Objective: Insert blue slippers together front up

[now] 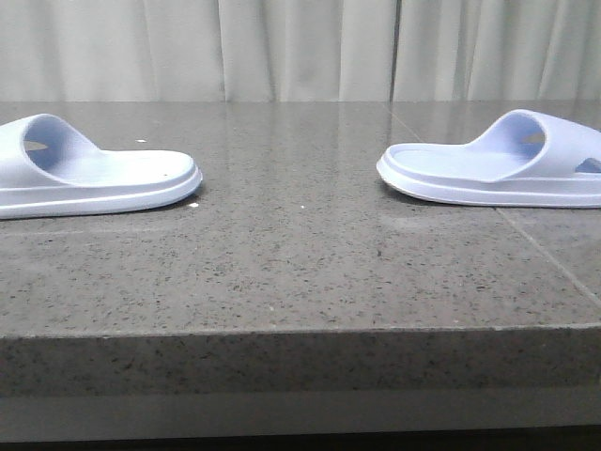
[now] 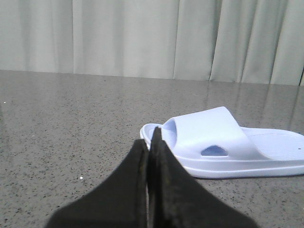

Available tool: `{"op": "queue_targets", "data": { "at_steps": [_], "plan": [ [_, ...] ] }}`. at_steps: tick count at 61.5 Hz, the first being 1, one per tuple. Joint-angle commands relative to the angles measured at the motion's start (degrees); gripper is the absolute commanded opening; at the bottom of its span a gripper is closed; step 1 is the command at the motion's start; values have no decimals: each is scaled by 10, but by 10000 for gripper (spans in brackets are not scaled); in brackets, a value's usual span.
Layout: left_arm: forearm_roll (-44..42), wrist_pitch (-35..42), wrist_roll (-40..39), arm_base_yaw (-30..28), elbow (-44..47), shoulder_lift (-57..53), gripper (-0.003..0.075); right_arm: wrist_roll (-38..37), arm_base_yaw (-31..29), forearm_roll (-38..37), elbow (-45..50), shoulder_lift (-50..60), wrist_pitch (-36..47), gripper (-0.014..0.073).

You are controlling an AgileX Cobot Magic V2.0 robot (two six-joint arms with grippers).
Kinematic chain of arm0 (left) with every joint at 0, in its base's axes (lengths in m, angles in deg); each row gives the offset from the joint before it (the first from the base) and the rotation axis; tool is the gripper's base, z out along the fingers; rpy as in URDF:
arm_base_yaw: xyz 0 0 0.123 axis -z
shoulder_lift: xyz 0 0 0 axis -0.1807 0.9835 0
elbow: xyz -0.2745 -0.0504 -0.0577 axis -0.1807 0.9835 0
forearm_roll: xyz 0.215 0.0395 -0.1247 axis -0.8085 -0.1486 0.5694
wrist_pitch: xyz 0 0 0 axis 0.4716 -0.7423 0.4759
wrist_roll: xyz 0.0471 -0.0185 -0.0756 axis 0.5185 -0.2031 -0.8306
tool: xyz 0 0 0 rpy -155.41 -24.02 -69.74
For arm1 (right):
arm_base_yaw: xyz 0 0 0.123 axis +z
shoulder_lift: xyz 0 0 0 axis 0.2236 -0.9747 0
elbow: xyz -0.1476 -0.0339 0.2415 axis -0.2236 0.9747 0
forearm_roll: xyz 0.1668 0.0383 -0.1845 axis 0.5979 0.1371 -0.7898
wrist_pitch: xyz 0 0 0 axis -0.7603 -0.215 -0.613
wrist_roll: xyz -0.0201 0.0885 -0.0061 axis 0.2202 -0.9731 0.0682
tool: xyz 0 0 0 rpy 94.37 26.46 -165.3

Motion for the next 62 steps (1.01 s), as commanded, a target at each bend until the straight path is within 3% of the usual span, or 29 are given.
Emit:
{"op": "queue_targets", "data": {
  "at_steps": [1,62],
  "plan": [
    [3,47,-7,0,3,-10,-20,4,-3,1,-3,10,51,-118],
    [3,48,-7,0,3,-10,-20,4,-3,1,-3,10,60,-118]
  ]
}}
